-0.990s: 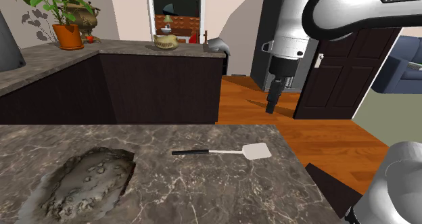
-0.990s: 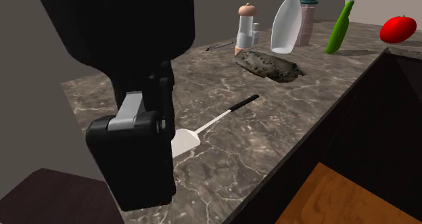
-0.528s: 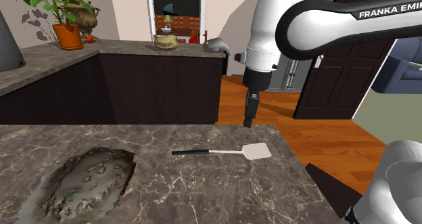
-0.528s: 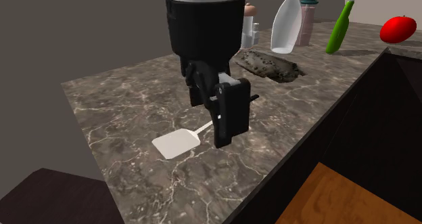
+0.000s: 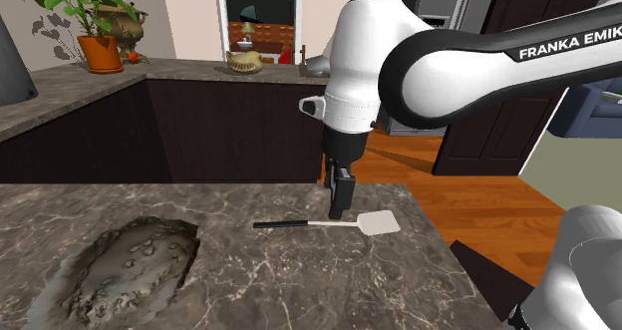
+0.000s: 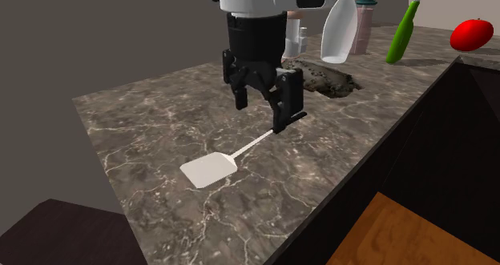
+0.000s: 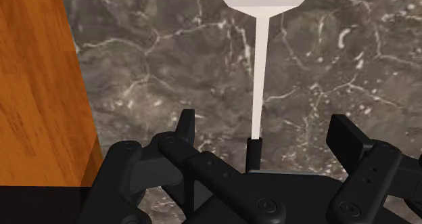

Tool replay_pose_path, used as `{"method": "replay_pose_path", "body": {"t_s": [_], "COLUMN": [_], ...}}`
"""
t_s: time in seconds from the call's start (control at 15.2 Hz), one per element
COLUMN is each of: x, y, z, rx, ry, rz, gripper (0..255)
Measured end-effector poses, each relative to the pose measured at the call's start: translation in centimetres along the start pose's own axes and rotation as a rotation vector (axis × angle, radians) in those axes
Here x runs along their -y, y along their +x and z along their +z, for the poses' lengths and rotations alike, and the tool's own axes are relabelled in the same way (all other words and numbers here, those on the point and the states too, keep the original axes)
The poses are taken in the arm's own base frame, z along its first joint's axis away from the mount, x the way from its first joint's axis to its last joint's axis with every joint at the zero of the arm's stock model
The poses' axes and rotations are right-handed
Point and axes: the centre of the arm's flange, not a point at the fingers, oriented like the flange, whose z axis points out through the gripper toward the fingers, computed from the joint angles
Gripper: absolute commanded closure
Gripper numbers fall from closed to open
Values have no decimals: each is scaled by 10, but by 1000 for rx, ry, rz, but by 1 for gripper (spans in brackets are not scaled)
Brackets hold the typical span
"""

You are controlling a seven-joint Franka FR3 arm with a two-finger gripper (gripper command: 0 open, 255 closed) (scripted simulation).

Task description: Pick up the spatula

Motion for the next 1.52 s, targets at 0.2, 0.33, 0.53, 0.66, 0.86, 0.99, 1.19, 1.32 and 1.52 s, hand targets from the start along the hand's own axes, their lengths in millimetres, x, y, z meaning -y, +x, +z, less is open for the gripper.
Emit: {"method": "replay_pose_path", "body": {"t_s": [0.2, 0.33, 0.53, 0.66, 0.86, 0.99, 1.19, 1.32, 1.52], "x": [6, 6, 6, 6, 6, 6, 6, 5, 4], "y": [7, 8, 6, 6, 6, 6, 6, 5, 6], "z": [14, 23, 40, 42, 42, 42, 42, 40, 27], "rx": [-2, -2, -2, -2, -3, -3, -3, -3, -3], "ry": [-3, -3, -3, -3, -3, -3, -3, -3, -3], "rz": [-21, -23, -24, -24, -24, -24, -24, -24, -24], "gripper": [0, 0, 0, 255, 255, 255, 255, 255, 255]}}
